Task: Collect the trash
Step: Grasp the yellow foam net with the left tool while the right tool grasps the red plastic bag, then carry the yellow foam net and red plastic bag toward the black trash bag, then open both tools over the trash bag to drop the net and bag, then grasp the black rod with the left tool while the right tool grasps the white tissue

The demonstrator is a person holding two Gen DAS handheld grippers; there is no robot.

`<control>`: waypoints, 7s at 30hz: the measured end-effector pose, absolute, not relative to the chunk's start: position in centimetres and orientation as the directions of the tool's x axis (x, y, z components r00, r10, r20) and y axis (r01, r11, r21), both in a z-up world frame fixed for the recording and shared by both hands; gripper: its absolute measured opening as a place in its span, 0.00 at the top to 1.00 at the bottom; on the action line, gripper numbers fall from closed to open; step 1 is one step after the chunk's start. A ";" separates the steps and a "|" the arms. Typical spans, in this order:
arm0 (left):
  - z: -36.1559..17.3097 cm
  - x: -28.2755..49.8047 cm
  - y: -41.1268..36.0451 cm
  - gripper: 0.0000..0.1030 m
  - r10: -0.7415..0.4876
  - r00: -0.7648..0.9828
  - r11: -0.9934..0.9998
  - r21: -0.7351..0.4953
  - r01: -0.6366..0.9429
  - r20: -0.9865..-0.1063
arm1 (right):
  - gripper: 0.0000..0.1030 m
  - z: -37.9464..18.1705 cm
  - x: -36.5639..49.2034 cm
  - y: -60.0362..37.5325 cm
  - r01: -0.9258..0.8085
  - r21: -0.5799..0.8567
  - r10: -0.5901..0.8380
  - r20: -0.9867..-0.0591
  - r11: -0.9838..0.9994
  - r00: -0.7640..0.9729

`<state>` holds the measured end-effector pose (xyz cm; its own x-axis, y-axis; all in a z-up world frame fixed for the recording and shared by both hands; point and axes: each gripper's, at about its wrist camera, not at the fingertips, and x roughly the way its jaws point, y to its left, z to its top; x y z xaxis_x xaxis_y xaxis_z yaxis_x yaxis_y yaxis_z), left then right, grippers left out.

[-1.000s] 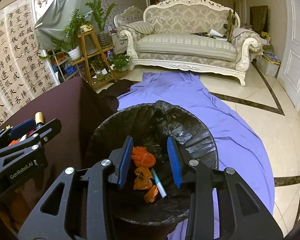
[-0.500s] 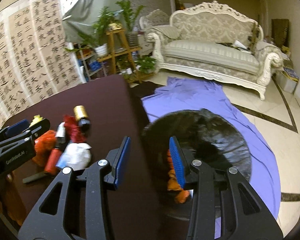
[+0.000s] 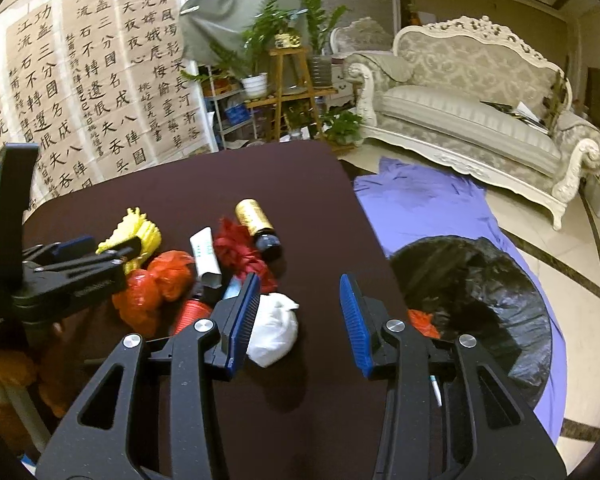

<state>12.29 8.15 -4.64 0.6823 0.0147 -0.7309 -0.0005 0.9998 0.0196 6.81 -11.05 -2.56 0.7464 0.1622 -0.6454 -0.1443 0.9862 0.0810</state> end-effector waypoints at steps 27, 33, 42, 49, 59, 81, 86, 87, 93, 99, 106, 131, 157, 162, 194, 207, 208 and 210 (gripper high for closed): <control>-3.5 6.6 17.1 0.57 0.155 0.710 0.985 0.048 -0.168 -0.687 | 0.49 -2.9 6.5 0.2 -0.364 0.074 0.317 -0.668 0.928 0.673; -4.0 5.6 18.8 0.57 0.176 0.700 0.977 0.033 -0.213 -0.692 | 0.48 -4.1 7.3 1.6 -0.354 0.071 0.300 -0.697 0.933 0.651; -4.4 5.0 19.1 0.57 0.163 0.702 0.975 0.004 -0.223 -0.693 | 0.54 -5.7 7.8 2.8 -0.344 0.018 0.246 -0.734 0.939 0.632; -4.4 5.0 19.6 0.57 0.158 0.706 0.975 -0.004 -0.222 -0.690 | 0.57 -5.5 7.2 3.0 -0.362 0.006 0.255 -0.722 0.932 0.643; -3.4 4.1 17.8 0.57 0.130 0.740 0.982 -0.017 -0.187 -0.660 | 0.57 -2.9 5.7 0.8 -0.346 0.013 0.267 -0.665 0.938 0.697; -0.6 4.3 1.2 0.57 -0.172 0.779 0.983 -0.050 0.178 -0.603 | 0.56 -0.8 3.0 -18.2 0.043 -0.010 -0.041 -0.587 0.999 0.809; -0.7 5.0 -2.6 0.57 -0.229 0.762 0.967 -0.052 0.249 -0.606 | 0.56 -1.7 2.7 -21.5 0.093 -0.002 -0.076 -0.592 0.996 0.803; -0.8 5.2 -3.6 0.57 -0.237 0.761 0.963 -0.045 0.264 -0.604 | 0.56 -1.9 2.7 -22.1 0.100 0.001 -0.080 -0.594 0.995 0.801; -1.7 6.3 -7.4 0.57 -0.250 0.746 0.953 -0.020 0.303 -0.617 | 0.56 -2.9 3.4 -24.6 0.125 0.014 -0.091 -0.603 0.992 0.792; -2.7 7.9 -9.8 0.57 -0.245 0.731 0.948 0.000 0.317 -0.636 | 0.56 -3.5 4.4 -26.5 0.146 0.025 -0.101 -0.610 0.989 0.786; -3.7 9.3 -12.0 0.54 -0.242 0.715 0.941 0.022 0.339 -0.656 | 0.53 -4.1 5.5 -28.0 0.153 0.030 -0.102 -0.619 0.988 0.779; -3.4 8.8 -11.1 0.27 -0.241 0.710 0.946 0.004 0.325 -0.661 | 0.43 -4.6 4.5 -28.6 0.190 0.078 -0.101 -0.624 0.979 0.775; -3.8 4.1 4.9 0.27 -0.029 0.735 0.996 0.043 0.079 -0.677 | 0.43 -3.2 2.9 -18.4 -0.002 0.071 0.045 -0.621 0.998 0.783; -4.4 3.6 6.4 0.27 -0.018 0.719 0.997 0.042 0.066 -0.695 | 0.43 -3.1 2.8 -16.9 -0.031 0.061 0.062 -0.624 0.998 0.779; -6.4 4.6 8.6 0.88 -0.068 0.640 0.993 0.010 0.117 -0.765 | 0.43 -3.8 5.4 -10.6 -0.150 0.044 0.142 -0.662 0.988 0.736; -5.6 5.0 11.3 0.88 -0.041 0.671 0.999 -0.050 0.005 -0.740 | 0.58 -5.3 6.9 -8.4 -0.190 0.023 0.149 -0.717 0.982 0.681; -5.6 5.1 11.4 0.88 -0.043 0.671 0.998 -0.055 0.003 -0.740 | 0.66 -5.5 6.9 -8.3 -0.193 0.021 0.149 -0.723 0.981 0.675; -5.6 5.0 11.4 0.88 -0.044 0.672 0.998 -0.059 0.002 -0.739 | 0.71 -5.8 6.7 -8.2 -0.202 0.019 0.153 -0.728 0.979 0.669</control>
